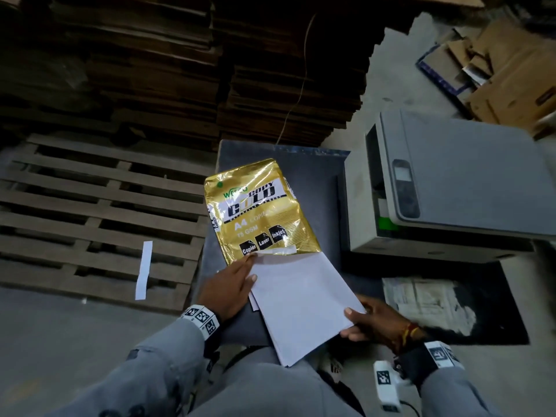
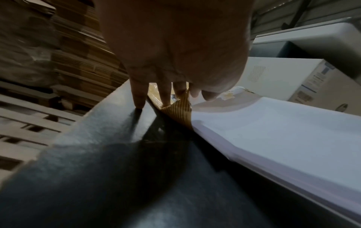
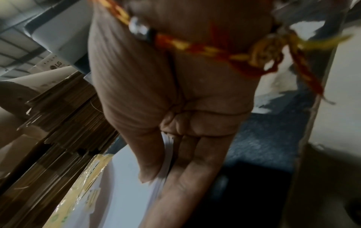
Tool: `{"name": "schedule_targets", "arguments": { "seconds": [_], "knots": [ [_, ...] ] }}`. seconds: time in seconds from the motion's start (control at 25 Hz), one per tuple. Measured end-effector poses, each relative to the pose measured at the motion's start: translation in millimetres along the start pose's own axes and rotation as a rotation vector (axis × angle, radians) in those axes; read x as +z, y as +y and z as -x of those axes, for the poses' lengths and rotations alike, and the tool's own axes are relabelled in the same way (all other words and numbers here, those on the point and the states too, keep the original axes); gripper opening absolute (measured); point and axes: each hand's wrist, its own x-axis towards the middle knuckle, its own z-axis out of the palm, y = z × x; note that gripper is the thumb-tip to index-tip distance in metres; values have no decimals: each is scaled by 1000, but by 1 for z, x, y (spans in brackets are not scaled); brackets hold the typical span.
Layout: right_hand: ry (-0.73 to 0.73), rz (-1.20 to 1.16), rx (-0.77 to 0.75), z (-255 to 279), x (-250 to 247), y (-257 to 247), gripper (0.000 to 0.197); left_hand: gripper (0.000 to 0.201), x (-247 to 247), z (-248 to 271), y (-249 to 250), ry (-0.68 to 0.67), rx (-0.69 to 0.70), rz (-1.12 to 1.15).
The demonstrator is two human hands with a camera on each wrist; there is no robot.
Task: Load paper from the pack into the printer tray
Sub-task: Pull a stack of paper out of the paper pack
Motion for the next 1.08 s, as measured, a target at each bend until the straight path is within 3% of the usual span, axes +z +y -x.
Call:
{"name": "schedule_targets", "arguments": {
  "seconds": [0.56, 0.72, 0.84, 0.96, 1.08],
  "knots": [
    [81, 81, -121, 88, -113, 73, 31, 58, 22, -25, 2, -107, -75, 24],
    [96, 33, -179, 109, -145, 87, 35, 45, 31, -25, 4, -182, -129, -145],
    [38, 38, -225, 121, -161, 93, 36, 48, 49, 3, 35, -19, -135, -239],
    [-8, 39, -247, 121, -171, 97, 49, 63, 77, 39, 69, 162, -74, -212],
    [-22, 24, -264, 112, -176, 97, 50, 66, 103, 67, 118, 287, -108, 57]
  ]
}}
